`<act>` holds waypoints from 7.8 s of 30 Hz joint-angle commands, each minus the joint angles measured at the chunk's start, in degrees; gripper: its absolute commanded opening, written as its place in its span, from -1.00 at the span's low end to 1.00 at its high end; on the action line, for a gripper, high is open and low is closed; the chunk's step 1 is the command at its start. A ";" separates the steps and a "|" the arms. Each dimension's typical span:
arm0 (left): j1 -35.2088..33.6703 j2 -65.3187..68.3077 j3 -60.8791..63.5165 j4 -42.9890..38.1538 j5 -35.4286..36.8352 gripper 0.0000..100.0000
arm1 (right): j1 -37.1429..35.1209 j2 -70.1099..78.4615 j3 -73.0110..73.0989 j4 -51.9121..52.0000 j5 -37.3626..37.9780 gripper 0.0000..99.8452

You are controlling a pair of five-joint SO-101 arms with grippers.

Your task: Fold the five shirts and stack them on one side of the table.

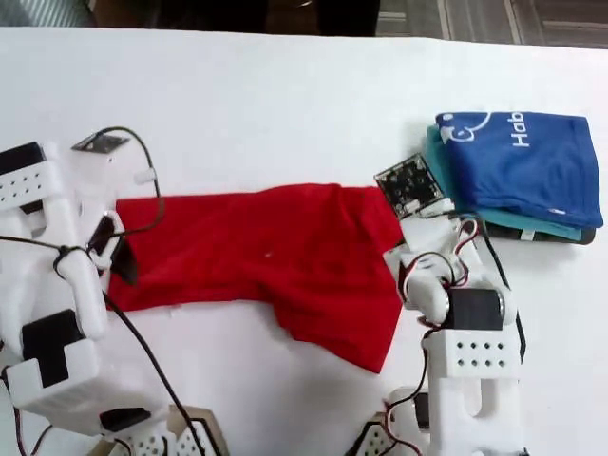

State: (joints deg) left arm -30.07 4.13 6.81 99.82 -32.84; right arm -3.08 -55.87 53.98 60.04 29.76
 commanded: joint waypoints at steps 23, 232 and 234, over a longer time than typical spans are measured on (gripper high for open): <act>12.66 12.40 -0.40 -33.76 17.32 -0.95 | -16.31 52.00 -27.69 -0.57 -14.42 -0.96; -0.62 8.35 -0.66 -24.88 15.82 -0.95 | -18.95 -1.36 10.73 11.82 14.95 -0.69; -0.79 4.13 -0.66 -23.91 15.74 -0.95 | -19.03 -1.36 10.73 10.95 13.89 -0.69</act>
State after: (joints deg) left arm -31.03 15.82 7.87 74.33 -17.45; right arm -22.42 -55.87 64.88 72.35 45.14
